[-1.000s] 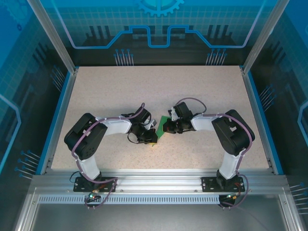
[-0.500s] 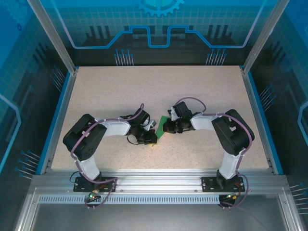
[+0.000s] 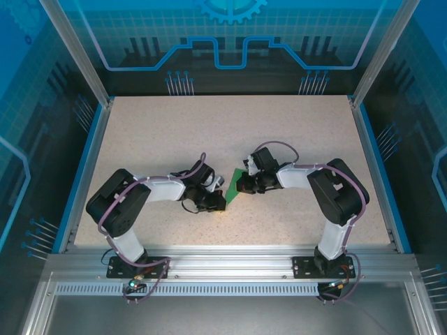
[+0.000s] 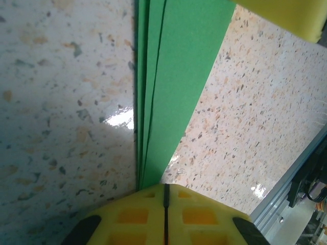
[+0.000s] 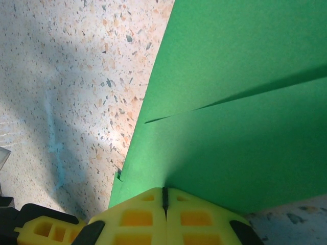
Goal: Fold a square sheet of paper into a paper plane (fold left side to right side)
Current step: Fold the wing for the fifth time at the center of the table.
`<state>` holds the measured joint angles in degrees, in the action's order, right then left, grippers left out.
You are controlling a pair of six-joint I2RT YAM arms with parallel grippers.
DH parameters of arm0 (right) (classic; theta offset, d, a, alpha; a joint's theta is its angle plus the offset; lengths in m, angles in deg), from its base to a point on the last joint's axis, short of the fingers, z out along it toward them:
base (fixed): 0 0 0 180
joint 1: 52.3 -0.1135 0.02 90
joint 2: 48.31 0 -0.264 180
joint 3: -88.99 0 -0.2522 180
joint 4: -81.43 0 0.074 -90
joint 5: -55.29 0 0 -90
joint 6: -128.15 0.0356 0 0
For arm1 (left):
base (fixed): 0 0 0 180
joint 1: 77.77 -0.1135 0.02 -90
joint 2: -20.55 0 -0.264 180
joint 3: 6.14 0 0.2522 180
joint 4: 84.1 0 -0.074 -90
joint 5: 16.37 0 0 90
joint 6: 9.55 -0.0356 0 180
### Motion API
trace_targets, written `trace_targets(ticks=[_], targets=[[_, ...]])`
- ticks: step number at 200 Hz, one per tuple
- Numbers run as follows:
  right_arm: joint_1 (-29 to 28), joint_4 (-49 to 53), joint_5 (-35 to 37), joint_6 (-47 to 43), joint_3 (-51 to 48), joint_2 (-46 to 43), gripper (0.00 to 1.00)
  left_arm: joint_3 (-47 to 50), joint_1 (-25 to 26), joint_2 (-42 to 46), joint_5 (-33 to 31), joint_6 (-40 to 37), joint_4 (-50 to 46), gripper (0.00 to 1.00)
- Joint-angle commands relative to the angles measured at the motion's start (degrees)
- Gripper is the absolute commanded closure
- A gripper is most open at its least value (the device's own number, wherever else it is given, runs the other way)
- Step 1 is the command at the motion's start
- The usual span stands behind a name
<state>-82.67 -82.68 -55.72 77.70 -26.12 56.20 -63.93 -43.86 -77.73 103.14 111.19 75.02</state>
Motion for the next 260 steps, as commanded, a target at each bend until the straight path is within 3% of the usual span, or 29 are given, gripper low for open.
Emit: trace_targets(ticks=[1, 107, 189, 260], targets=[[0.49, 7.62, 5.92, -1.23, -1.04, 2.88, 1.0, 2.8, 0.28, 0.85, -0.99, 0.72, -7.78, 0.93], [0.49, 7.93, 5.47, -1.46, -1.05, 2.36, 1.0, -1.95, -0.13, 6.53, -0.13, 0.99, -10.52, 0.92], [0.39, 7.8, 5.22, -1.23, -1.08, 2.53, 1.0, -11.22, 0.01, -4.78, 1.9, -0.68, -8.88, 0.9], [0.32, 8.58, 5.62, -1.49, 0.35, 2.53, 1.0, -5.23, 0.17, -5.34, -0.29, -0.35, -8.47, 0.9]])
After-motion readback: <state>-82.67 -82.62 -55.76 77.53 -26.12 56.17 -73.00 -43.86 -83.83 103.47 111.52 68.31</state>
